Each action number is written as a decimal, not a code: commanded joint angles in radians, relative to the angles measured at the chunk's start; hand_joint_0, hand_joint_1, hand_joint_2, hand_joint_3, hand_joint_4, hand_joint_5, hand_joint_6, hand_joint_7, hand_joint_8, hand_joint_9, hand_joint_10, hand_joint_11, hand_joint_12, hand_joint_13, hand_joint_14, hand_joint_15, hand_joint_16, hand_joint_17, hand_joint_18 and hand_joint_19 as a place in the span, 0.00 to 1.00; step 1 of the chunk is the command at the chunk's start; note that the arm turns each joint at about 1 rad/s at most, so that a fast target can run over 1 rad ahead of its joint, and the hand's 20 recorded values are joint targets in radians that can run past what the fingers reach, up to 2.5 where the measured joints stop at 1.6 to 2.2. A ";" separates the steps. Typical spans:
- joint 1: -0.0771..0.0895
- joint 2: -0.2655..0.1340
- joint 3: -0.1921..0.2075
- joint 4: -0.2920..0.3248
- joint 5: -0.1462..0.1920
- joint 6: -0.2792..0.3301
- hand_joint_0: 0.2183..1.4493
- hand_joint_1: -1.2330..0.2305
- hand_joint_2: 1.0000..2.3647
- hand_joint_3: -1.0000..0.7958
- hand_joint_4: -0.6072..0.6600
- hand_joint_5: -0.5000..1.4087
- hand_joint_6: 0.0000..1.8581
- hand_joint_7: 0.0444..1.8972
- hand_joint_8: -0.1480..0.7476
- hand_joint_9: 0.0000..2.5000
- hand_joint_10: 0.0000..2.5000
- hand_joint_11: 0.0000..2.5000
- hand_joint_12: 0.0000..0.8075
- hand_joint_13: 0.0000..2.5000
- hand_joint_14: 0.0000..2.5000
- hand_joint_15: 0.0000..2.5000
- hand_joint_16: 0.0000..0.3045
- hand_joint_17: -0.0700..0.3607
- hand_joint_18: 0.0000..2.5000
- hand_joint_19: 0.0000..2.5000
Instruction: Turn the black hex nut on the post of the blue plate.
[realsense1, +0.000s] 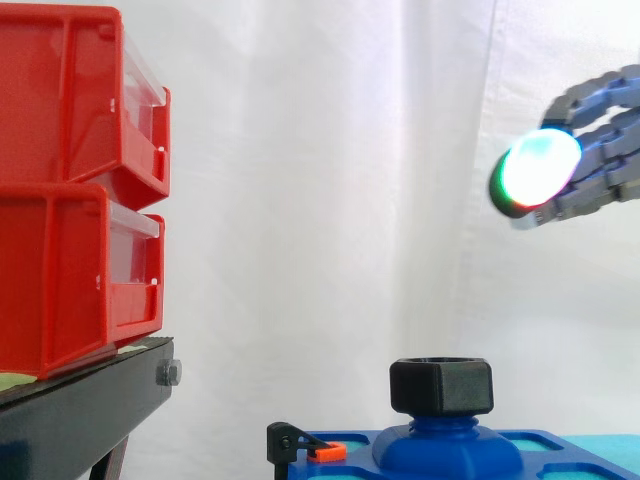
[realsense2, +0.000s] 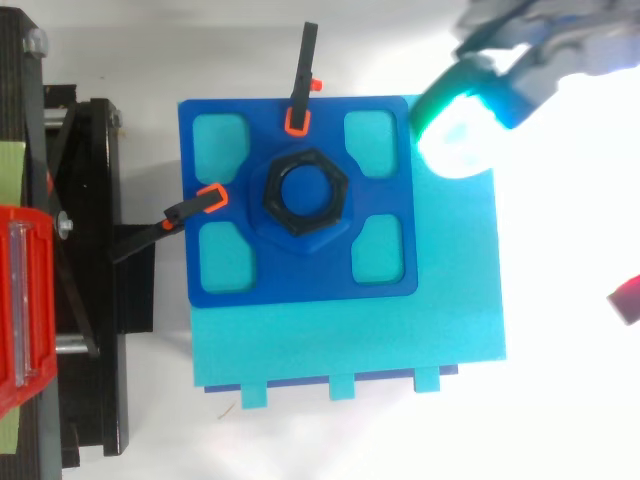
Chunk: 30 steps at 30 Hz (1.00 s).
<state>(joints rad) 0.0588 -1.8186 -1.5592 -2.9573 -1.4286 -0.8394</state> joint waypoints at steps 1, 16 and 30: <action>0.012 -0.077 0.087 -0.019 0.005 -0.006 0.20 0.52 0.00 0.28 0.57 0.13 0.27 0.34 0.44 0.12 0.00 0.00 0.48 0.10 0.00 0.01 0.19 0.46 0.01 0.04; 0.082 -0.172 0.156 0.070 0.089 -0.132 0.21 0.52 0.00 0.28 0.58 0.13 0.27 0.34 0.45 0.12 0.00 0.00 0.48 0.11 0.00 0.01 0.18 0.45 0.02 0.04; 0.113 -0.277 0.234 0.066 0.077 -0.198 0.21 0.52 0.00 0.28 0.58 0.13 0.27 0.34 0.45 0.13 0.00 0.00 0.48 0.11 0.00 0.01 0.18 0.45 0.02 0.04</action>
<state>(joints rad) 0.1660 -2.0816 -1.3342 -2.8872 -1.3480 -1.0119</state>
